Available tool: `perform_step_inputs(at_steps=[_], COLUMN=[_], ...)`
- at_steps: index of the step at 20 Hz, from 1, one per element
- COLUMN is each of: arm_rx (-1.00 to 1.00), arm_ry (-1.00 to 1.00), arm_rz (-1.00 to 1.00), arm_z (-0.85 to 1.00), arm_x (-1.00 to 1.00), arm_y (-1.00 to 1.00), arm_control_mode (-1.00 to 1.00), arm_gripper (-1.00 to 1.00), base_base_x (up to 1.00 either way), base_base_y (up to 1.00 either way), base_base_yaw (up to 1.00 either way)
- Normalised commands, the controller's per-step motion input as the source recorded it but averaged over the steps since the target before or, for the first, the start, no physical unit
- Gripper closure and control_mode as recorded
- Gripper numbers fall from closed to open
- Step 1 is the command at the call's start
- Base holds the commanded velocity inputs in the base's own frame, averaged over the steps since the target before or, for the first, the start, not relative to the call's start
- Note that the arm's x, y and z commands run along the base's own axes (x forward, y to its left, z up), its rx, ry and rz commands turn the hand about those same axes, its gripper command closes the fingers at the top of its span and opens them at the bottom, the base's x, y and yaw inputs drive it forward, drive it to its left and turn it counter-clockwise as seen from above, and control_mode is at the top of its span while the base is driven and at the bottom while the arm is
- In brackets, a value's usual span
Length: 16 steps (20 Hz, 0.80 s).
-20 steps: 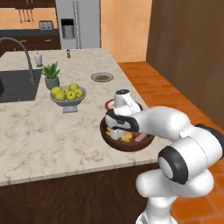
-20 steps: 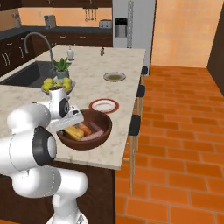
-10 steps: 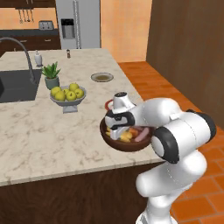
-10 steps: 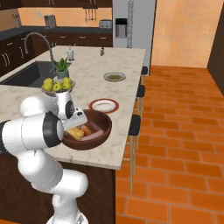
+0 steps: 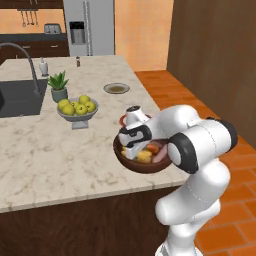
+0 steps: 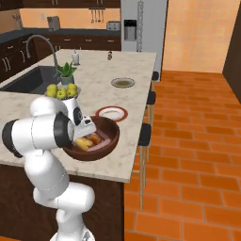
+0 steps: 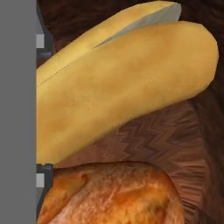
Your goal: Place one bun and one sausage from the bowl on each plate.
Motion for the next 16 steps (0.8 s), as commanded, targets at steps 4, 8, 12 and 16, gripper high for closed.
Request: perform_step_inputs(at_steps=[4, 8, 12, 16], arm_rx=[-0.08, -0.1, 0.04, 0.19], arm_ry=[0.13, 0.03, -0.17, -0.33], arm_rz=[0.06, 0.1, -0.01, -0.04], arm_z=[-1.0, -0.79, 0.88, 1.0], arm_x=[-0.36, -0.41, -0.75, -0.85], arm_y=[-0.12, 0.0, -0.08, -0.65], arm_control_mode=[-1.0, -1.0, -1.0, -1.0], arm_gripper=[1.0, 1.0, 1.0, 1.0], base_base_x=[0.0, 0.0, 0.0, 0.0], base_base_y=[0.0, 0.0, 0.0, 0.0], base_base_yaw=[0.0, 0.0, 0.0, 0.0])
